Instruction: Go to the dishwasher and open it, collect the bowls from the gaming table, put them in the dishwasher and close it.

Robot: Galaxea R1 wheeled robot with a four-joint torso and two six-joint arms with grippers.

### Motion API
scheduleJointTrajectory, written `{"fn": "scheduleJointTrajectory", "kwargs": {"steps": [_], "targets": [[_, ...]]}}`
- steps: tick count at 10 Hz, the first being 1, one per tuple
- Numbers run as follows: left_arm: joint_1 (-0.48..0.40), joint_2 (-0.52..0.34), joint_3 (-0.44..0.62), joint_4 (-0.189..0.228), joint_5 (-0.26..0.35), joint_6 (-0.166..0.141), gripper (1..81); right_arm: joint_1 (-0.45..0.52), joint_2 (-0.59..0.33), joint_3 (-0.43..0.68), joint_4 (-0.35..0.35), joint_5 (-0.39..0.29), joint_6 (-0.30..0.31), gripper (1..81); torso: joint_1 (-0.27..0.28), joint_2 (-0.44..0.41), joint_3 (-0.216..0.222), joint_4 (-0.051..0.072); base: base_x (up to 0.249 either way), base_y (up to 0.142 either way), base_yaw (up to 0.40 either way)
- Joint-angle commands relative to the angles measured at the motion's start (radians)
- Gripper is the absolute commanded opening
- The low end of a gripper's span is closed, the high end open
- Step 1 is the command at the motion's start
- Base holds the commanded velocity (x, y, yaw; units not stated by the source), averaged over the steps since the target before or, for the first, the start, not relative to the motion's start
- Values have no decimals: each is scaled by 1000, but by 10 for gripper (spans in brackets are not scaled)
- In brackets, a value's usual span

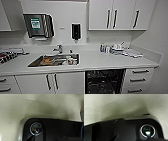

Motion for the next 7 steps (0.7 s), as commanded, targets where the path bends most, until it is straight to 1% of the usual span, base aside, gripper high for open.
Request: {"fn": "scheduleJointTrajectory", "kwargs": {"steps": [1,3,4,5,7], "targets": [[-48,9,-17,3,74,63,811,39,29,-30,-17,-47,-20,811,0,0,0,0,0,0,0],[-52,17,-17,4,74,74,811,36,40,-40,-3,-46,-18,811,0,0,0,0,0,0,0],[-55,21,-16,4,74,97,811,36,52,-52,-3,-47,-17,811,-64,100,0,0,0,0,0],[-58,27,-14,4,74,114,811,38,62,-60,-4,-47,-17,811,-70,107,0,0,0,0,0],[-58,30,-14,4,74,128,811,38,72,-67,-4,-47,-17,811,-103,158,0,0,0,0,0]]}}
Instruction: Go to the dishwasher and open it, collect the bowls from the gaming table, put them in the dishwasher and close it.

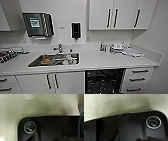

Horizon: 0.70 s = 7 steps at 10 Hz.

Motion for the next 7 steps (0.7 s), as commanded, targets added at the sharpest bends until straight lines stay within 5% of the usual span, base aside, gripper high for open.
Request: {"fn": "scheduleJointTrajectory", "kwargs": {"steps": [1,7], "targets": [[-46,-5,-10,4,36,13,811,58,-4,-2,2,-56,-3,811,-64,99,0,0,0,0,0],[-48,-2,-9,5,44,27,811,68,2,-2,2,-55,0,811,-203,318,0,0,0,0,0]]}}
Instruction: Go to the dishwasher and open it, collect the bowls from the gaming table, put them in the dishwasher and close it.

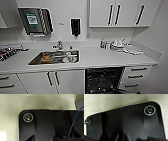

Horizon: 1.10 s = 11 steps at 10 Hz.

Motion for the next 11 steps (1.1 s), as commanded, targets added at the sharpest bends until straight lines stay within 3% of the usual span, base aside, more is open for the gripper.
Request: {"fn": "scheduleJointTrajectory", "kwargs": {"steps": [1,3,6,7,11], "targets": [[-30,-2,-9,5,38,12,811,49,0,4,-2,-57,-2,811,-61,94,0,0,0,0,0],[-30,4,-9,4,71,24,811,49,2,3,-3,-55,-2,811,-108,168,0,0,0,0,0],[-30,6,-9,4,72,25,811,49,3,4,-3,-55,-2,811,-177,276,-1,0,0,0,0],[-32,7,-9,4,72,25,811,50,3,3,-3,-55,-2,811,-202,314,51,0,0,0,0],[-35,12,-9,4,72,27,811,53,3,-6,-5,-55,-2,811,-292,454,158,0,0,0,0]]}}
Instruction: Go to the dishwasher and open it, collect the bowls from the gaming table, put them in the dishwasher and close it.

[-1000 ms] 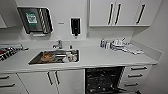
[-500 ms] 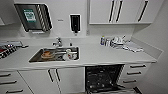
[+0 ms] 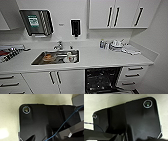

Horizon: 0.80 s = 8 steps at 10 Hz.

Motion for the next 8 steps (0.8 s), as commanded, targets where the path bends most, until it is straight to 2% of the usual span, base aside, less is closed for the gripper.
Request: {"fn": "scheduleJointTrajectory", "kwargs": {"steps": [1,8], "targets": [[-25,-3,-9,4,40,5,811,44,-8,2,-5,-63,-2,811,-61,94,75,0,0,0,0],[-25,-3,-9,4,40,3,811,44,-8,2,-6,-63,-2,811,-228,349,266,0,0,0,0]]}}
